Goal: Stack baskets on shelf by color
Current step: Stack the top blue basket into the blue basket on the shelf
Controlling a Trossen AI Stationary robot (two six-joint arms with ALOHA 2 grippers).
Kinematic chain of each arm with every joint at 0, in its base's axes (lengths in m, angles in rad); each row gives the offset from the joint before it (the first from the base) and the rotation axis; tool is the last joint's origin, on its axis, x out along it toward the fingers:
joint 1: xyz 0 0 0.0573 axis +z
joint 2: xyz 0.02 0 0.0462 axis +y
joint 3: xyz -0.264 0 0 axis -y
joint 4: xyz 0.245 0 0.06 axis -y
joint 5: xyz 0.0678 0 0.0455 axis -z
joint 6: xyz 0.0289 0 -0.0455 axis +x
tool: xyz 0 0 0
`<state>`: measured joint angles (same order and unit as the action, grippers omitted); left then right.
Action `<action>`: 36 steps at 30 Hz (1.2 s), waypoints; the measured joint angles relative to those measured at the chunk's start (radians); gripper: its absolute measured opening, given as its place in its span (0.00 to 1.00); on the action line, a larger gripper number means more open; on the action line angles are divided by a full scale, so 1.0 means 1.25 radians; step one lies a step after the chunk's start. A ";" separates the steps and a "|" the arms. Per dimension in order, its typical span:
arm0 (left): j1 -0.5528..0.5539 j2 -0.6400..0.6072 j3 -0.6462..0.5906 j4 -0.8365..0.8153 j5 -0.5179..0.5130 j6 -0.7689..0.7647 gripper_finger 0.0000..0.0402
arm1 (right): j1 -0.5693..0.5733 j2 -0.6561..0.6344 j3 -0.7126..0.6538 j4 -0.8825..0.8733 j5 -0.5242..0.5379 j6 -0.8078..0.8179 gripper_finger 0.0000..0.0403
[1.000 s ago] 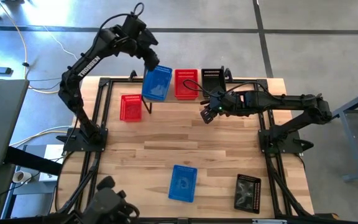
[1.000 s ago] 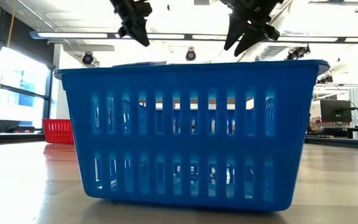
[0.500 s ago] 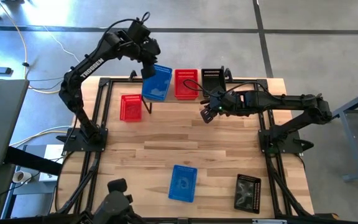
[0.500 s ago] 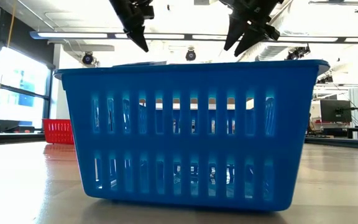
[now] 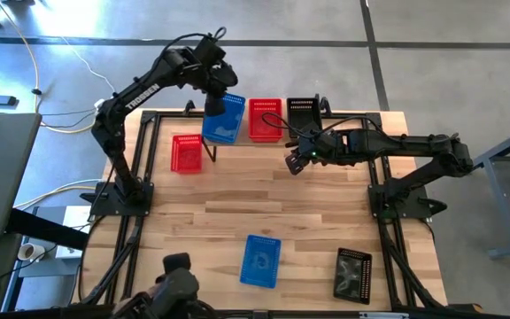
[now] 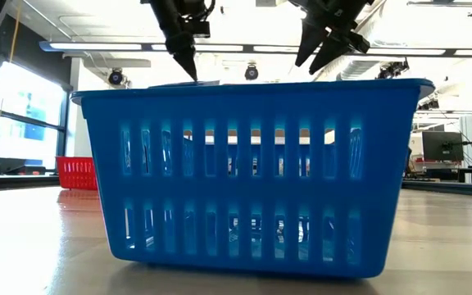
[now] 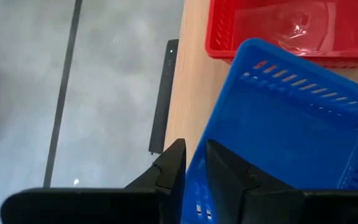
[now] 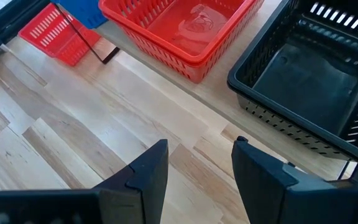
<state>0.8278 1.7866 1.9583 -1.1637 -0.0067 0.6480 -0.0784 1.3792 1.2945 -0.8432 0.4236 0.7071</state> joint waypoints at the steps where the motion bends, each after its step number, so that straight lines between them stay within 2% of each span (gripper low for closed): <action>1: -0.002 0.001 0.000 0.000 -0.003 -0.001 0.14 | 0.000 0.000 0.000 0.000 0.000 0.000 0.40; 12: -0.008 0.001 0.000 0.001 -0.046 0.016 0.25 | 0.000 0.000 0.000 0.000 0.004 0.015 0.40; 16: -0.011 0.001 0.011 -0.017 -0.099 -0.073 0.28 | 0.000 0.000 0.000 0.000 0.004 0.015 0.40; 23: -0.008 -0.004 0.066 -0.132 -0.076 -0.198 0.29 | 0.000 0.000 0.000 0.001 0.004 0.015 0.40; 28: -0.008 -0.004 0.069 -0.220 -0.056 -0.320 0.29 | 0.000 0.000 0.000 0.001 0.004 0.015 0.40; 36: 0.020 -0.004 0.069 -0.235 -0.046 -0.501 0.29 | 0.000 0.000 0.000 0.001 0.003 0.007 0.40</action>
<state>0.8532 1.7817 2.0445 -1.4574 -0.0639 0.0215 -0.0784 1.3792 1.2945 -0.8425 0.4277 0.7154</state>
